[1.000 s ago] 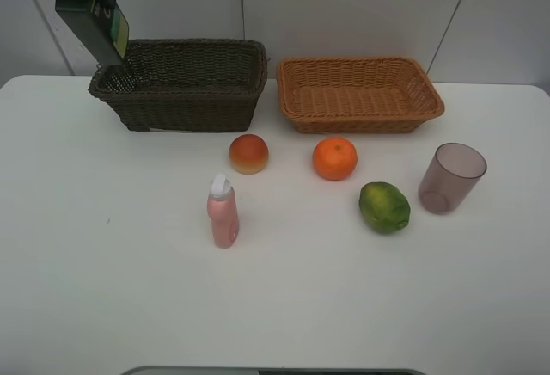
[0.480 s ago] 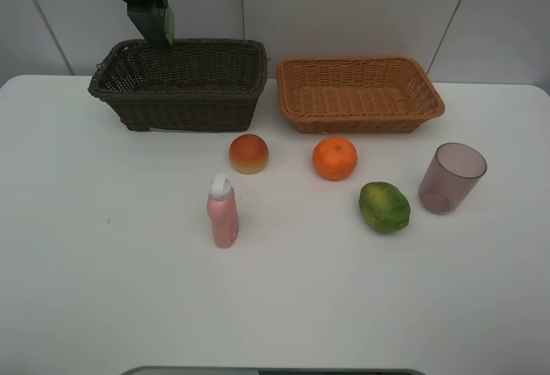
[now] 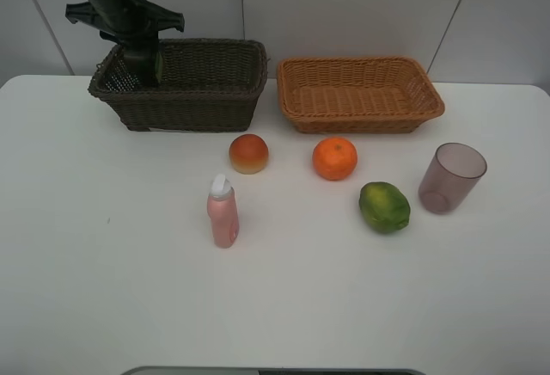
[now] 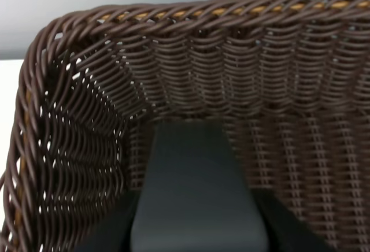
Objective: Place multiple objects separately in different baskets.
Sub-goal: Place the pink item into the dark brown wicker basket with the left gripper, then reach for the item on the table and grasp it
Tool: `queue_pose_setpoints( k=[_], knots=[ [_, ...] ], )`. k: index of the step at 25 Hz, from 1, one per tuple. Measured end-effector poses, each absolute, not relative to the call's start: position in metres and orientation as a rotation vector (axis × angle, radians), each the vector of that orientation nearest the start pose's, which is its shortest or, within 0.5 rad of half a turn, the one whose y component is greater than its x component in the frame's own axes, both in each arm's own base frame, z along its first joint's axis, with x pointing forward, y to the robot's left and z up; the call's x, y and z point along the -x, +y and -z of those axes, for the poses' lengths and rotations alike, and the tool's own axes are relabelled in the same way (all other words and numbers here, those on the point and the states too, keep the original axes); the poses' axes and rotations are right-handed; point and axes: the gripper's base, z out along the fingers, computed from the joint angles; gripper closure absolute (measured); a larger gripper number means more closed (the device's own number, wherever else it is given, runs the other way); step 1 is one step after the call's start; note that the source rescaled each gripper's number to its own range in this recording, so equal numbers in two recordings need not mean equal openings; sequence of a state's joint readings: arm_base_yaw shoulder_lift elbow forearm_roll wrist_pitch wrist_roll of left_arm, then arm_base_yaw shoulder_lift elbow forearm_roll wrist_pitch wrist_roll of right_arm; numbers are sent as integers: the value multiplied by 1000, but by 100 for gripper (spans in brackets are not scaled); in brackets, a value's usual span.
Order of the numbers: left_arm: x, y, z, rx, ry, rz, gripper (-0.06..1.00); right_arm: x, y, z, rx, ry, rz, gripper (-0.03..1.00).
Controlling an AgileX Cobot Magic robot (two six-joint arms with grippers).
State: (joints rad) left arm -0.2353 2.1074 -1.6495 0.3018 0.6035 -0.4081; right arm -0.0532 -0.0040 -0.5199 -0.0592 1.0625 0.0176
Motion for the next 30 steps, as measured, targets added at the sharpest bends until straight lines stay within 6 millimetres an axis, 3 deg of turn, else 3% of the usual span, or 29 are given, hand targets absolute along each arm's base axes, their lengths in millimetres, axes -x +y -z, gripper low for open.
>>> queue_pose_setpoints(
  k=[8, 13, 14, 17, 18, 19, 21, 25, 30],
  knots=[
    [-473, -89, -177, 2, 2493, -11, 82, 8, -4, -283, -75, 2021, 93, 7],
    [-474, -89, -173, 20, 2501, 6, 79, 8, -4, -283, -75, 2021, 93, 7],
    [-474, -89, -173, 19, 2498, 8, 71, 8, -4, -283, -75, 2021, 93, 7],
    [-475, -90, -174, 17, 2484, 15, 15, 8, -4, -283, -75, 2021, 93, 7],
    [-475, -90, -174, 17, 2484, 15, 15, 8, -4, -283, -75, 2021, 93, 7],
    [-475, -90, -174, 17, 2483, 15, 5, 8, -4, -283, -75, 2021, 93, 7],
    [-475, -90, -175, 17, 2482, 16, -3, 8, -4, -283, -75, 2021, 93, 7],
    [-474, -90, -183, 19, 2465, 22, -6, 8, -4, -283, -75, 2021, 93, 7],
    [-466, -88, -216, 28, 2428, 23, -6, 8, -4, -283, -75, 2021, 93, 7]
  ],
)
